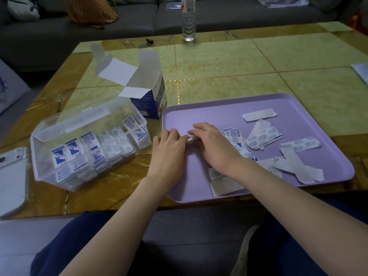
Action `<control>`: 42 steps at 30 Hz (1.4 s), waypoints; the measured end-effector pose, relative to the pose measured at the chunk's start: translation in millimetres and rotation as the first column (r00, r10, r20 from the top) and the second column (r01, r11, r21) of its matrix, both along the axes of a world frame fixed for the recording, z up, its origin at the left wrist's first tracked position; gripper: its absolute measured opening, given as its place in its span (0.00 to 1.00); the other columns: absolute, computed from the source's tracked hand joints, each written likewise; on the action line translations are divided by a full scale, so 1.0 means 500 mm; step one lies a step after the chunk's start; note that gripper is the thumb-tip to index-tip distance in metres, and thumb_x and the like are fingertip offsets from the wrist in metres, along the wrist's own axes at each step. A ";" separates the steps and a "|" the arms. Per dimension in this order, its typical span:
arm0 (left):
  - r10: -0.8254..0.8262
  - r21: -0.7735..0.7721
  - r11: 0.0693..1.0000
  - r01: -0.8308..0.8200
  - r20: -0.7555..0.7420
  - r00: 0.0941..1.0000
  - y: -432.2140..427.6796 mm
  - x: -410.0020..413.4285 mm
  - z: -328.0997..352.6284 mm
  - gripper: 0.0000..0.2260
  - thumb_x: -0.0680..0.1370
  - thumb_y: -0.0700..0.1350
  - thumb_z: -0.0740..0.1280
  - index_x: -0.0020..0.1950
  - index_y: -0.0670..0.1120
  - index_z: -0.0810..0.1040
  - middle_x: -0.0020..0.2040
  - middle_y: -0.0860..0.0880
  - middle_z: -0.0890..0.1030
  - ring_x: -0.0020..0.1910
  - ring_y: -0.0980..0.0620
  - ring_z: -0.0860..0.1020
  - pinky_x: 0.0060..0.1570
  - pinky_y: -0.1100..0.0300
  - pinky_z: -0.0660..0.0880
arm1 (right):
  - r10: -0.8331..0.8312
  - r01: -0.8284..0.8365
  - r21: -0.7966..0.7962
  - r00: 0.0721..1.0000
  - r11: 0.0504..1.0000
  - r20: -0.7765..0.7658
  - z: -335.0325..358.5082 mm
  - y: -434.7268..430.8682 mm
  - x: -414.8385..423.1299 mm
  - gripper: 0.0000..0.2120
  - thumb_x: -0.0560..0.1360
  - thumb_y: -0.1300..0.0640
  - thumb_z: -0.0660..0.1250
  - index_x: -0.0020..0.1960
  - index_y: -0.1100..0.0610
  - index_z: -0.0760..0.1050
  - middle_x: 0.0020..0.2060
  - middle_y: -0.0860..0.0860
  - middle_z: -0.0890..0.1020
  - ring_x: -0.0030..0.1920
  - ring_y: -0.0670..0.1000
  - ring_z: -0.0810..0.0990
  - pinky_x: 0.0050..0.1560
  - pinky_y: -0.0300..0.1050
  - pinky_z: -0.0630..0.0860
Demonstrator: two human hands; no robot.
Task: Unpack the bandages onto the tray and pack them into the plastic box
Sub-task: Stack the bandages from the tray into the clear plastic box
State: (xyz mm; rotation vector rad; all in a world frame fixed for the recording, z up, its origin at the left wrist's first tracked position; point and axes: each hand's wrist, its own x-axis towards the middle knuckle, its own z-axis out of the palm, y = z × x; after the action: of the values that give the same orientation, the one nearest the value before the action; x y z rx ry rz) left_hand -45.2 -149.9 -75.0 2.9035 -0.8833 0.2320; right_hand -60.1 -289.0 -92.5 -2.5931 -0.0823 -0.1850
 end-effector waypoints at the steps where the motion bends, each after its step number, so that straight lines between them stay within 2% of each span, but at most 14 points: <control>1: -0.004 0.014 1.000 0.004 -0.011 1.000 -0.001 0.000 -0.001 0.17 0.80 0.41 0.54 0.70 0.48 0.66 0.59 0.46 0.70 0.59 0.45 0.66 0.56 0.54 0.62 | 0.003 -0.003 0.045 1.000 0.999 -0.007 -0.001 0.002 0.000 0.21 0.75 0.70 0.58 0.67 0.61 0.70 0.66 0.56 0.69 0.66 0.55 0.68 0.65 0.42 0.63; 5: 0.028 0.014 1.000 -0.028 -0.039 0.999 -0.005 -0.001 -0.010 0.16 0.79 0.41 0.54 0.67 0.44 0.64 0.60 0.44 0.68 0.58 0.45 0.66 0.57 0.54 0.62 | 0.056 -0.053 0.154 0.998 0.987 -0.016 0.003 0.013 -0.006 0.24 0.73 0.74 0.56 0.68 0.64 0.65 0.65 0.59 0.69 0.66 0.55 0.69 0.64 0.36 0.60; 7: 0.037 -0.035 0.999 -0.038 -0.049 0.998 -0.006 -0.001 -0.013 0.13 0.80 0.40 0.52 0.63 0.43 0.64 0.58 0.44 0.68 0.55 0.44 0.67 0.55 0.54 0.61 | 0.035 -0.038 0.173 0.999 0.984 0.021 0.006 0.014 -0.005 0.22 0.73 0.74 0.57 0.66 0.64 0.68 0.62 0.59 0.72 0.63 0.55 0.71 0.62 0.35 0.62; 11: 0.005 -0.078 0.997 -0.009 -0.063 0.998 -0.004 0.000 -0.019 0.09 0.80 0.41 0.52 0.59 0.42 0.66 0.56 0.43 0.69 0.52 0.45 0.67 0.52 0.55 0.60 | 0.060 -0.060 0.130 0.998 0.990 0.001 -0.002 0.014 -0.003 0.16 0.75 0.72 0.57 0.60 0.63 0.73 0.56 0.58 0.75 0.58 0.57 0.73 0.58 0.42 0.67; 15: -0.004 -0.170 0.985 -0.010 -0.081 0.997 0.000 0.000 -0.017 0.08 0.80 0.40 0.53 0.57 0.44 0.67 0.54 0.45 0.70 0.51 0.47 0.67 0.52 0.57 0.61 | 0.029 -0.036 0.141 0.998 0.989 0.049 0.009 0.015 -0.005 0.13 0.74 0.71 0.59 0.55 0.62 0.76 0.52 0.58 0.78 0.54 0.56 0.76 0.54 0.40 0.68; 19: 0.017 -0.260 0.965 -0.040 -0.090 0.996 0.008 0.000 -0.013 0.05 0.80 0.40 0.55 0.53 0.46 0.68 0.51 0.48 0.71 0.49 0.48 0.68 0.51 0.57 0.62 | -0.027 0.016 0.162 0.997 0.987 0.066 0.024 0.006 -0.008 0.11 0.73 0.66 0.61 0.49 0.55 0.80 0.45 0.53 0.83 0.47 0.55 0.80 0.49 0.51 0.74; 24: 0.025 -0.035 0.999 -0.029 -0.089 0.996 0.009 -0.004 -0.025 0.09 0.82 0.47 0.51 0.60 0.46 0.64 0.57 0.47 0.66 0.55 0.47 0.65 0.56 0.55 0.59 | 0.017 -0.022 0.101 0.999 0.995 0.044 0.028 0.001 -0.012 0.11 0.74 0.62 0.63 0.51 0.53 0.82 0.46 0.54 0.84 0.48 0.56 0.79 0.51 0.51 0.74; 26: 0.014 -0.030 0.999 -0.017 -0.075 0.997 0.008 -0.007 -0.024 0.09 0.82 0.46 0.51 0.60 0.46 0.63 0.57 0.47 0.66 0.54 0.47 0.65 0.55 0.55 0.59 | 0.025 -0.029 0.088 0.998 0.996 0.049 0.030 -0.004 -0.015 0.13 0.74 0.63 0.62 0.52 0.53 0.82 0.46 0.54 0.84 0.48 0.56 0.78 0.51 0.50 0.73; 29: -0.023 -0.133 0.991 0.011 -0.090 0.996 0.013 -0.007 -0.011 0.06 0.82 0.43 0.52 0.56 0.47 0.65 0.54 0.47 0.70 0.51 0.47 0.68 0.51 0.56 0.60 | 0.004 -0.015 0.107 0.995 0.994 0.102 0.035 -0.010 -0.025 0.13 0.74 0.66 0.63 0.51 0.55 0.82 0.46 0.53 0.85 0.48 0.55 0.80 0.52 0.49 0.73; 32: -0.082 -0.376 0.926 0.010 -0.175 0.981 0.018 -0.016 0.008 0.02 0.81 0.43 0.56 0.49 0.47 0.65 0.47 0.48 0.73 0.43 0.47 0.73 0.43 0.54 0.69 | -0.042 0.013 0.226 0.992 0.974 0.123 0.044 -0.013 -0.034 0.10 0.73 0.66 0.65 0.49 0.56 0.83 0.42 0.50 0.85 0.42 0.47 0.80 0.45 0.33 0.72; 33: -0.097 -0.451 0.892 -0.003 -0.200 0.975 0.021 -0.018 0.013 0.03 0.81 0.43 0.58 0.48 0.47 0.66 0.45 0.49 0.74 0.41 0.47 0.74 0.41 0.52 0.72 | -0.058 0.025 0.276 0.992 0.961 0.109 0.047 -0.013 -0.037 0.08 0.73 0.65 0.67 0.48 0.56 0.82 0.39 0.49 0.84 0.39 0.44 0.78 0.42 0.28 0.70; 35: -0.116 -0.573 0.818 -0.051 -0.251 0.961 0.035 -0.020 0.022 0.02 0.80 0.41 0.61 0.48 0.44 0.71 0.42 0.49 0.77 0.38 0.50 0.76 0.40 0.52 0.75 | -0.083 0.054 0.416 0.995 0.908 0.053 0.054 -0.008 -0.042 0.06 0.72 0.64 0.70 0.45 0.55 0.82 0.35 0.48 0.83 0.36 0.41 0.78 0.40 0.27 0.72; 39: -0.165 -0.747 0.644 -0.167 -0.348 0.923 0.066 -0.023 0.048 0.03 0.78 0.37 0.64 0.49 0.41 0.77 0.35 0.47 0.80 0.31 0.56 0.79 0.34 0.65 0.76 | -0.077 0.130 0.755 0.991 0.642 -0.106 0.071 0.006 -0.052 0.09 0.68 0.69 0.71 0.46 0.59 0.81 0.34 0.50 0.84 0.34 0.45 0.83 0.39 0.36 0.80; 42: -0.184 -0.796 0.554 -0.243 -0.402 0.897 0.088 -0.026 0.059 0.04 0.79 0.38 0.63 0.49 0.44 0.77 0.36 0.46 0.81 0.32 0.55 0.80 0.37 0.65 0.78 | -0.054 0.150 0.836 0.988 0.528 -0.143 0.084 0.027 -0.062 0.09 0.68 0.70 0.70 0.45 0.59 0.80 0.32 0.50 0.84 0.35 0.49 0.84 0.37 0.37 0.80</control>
State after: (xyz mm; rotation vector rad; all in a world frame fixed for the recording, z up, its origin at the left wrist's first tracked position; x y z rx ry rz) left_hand -58.4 -105.7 -45.4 1.9149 -0.4339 -0.0310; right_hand -90.9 -275.6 -50.5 -1.5962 0.1690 -0.0949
